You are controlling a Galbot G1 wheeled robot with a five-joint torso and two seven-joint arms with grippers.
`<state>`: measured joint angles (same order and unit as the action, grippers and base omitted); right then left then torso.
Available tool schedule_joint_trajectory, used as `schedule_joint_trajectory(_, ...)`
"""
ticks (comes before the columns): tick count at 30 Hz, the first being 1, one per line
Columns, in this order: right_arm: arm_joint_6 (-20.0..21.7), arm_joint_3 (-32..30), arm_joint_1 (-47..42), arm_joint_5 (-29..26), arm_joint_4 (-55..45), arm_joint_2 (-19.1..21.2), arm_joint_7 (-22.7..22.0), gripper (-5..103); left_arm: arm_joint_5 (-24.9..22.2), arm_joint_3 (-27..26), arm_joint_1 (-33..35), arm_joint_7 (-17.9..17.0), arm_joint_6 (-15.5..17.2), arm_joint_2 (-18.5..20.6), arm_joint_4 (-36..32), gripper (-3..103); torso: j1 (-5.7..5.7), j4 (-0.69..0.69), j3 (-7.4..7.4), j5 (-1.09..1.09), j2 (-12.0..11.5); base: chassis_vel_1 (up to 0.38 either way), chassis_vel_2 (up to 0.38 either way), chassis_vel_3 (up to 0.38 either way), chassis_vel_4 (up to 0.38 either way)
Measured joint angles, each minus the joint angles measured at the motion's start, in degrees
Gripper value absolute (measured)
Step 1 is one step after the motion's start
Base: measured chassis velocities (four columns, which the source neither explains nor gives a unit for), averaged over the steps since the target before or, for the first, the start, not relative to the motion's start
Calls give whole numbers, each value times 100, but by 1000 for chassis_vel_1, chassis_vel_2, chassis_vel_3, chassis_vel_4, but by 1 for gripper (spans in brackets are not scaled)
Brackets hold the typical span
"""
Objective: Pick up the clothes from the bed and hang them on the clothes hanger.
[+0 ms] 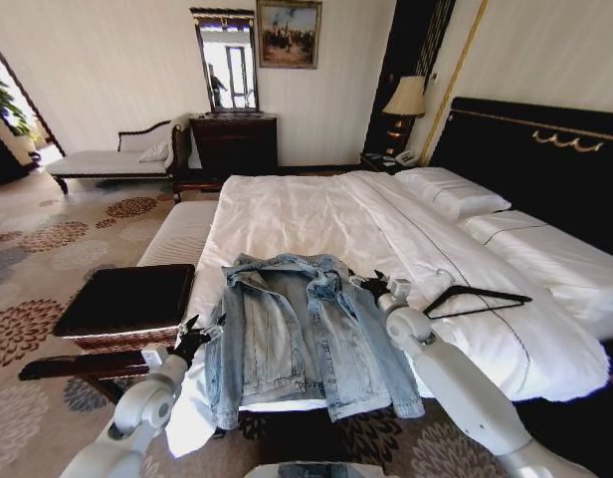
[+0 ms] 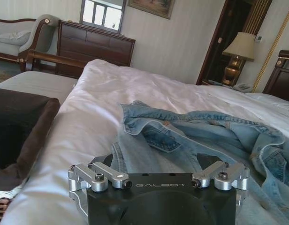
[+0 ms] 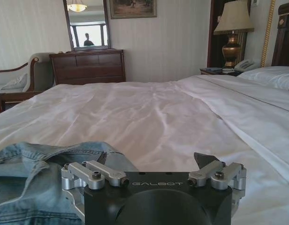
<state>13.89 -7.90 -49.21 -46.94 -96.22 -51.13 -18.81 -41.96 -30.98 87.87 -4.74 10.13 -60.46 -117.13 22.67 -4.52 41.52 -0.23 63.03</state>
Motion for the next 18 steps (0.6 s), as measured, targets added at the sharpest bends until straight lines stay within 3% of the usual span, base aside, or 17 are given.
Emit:
schedule_joint_trajectory(9, 170, 51, 261, -111, 166, 623, -61, 100, 502, 344, 88, -69, 48, -319, -312, 100, 0, 2, 0, -1, 0, 0, 0, 0, 0)
schedule_joint_trajectory(11, 202, 117, 356, -91, 279, 1055, -8, 100, 813, 536, 63, -62, 37, -442, -294, 100, 1, 1, 0, 0, -1, 0, 0, 0, 0)
schedule_joint_trajectory(14, 238, 153, 377, -80, 327, 1368, 75, 100, 863, 664, 36, -69, 36, -499, -269, 100, 1, 0, 0, 0, 0, 0, 0, 0, 0)
schedule_joint_trajectory(15, 311, 158, 362, -79, 348, 1666, 219, 100, 885, 770, 21, -100, 27, -547, -256, 100, 1, -2, 0, -2, 0, 0, 0, 0, 0)
schedule_joint_trajectory(18, 287, 119, 292, -144, 398, 1856, 347, 100, 892, 866, 56, -153, -1, -604, -251, 100, 1, -2, 0, -2, 0, 0, 0, 0, 0)
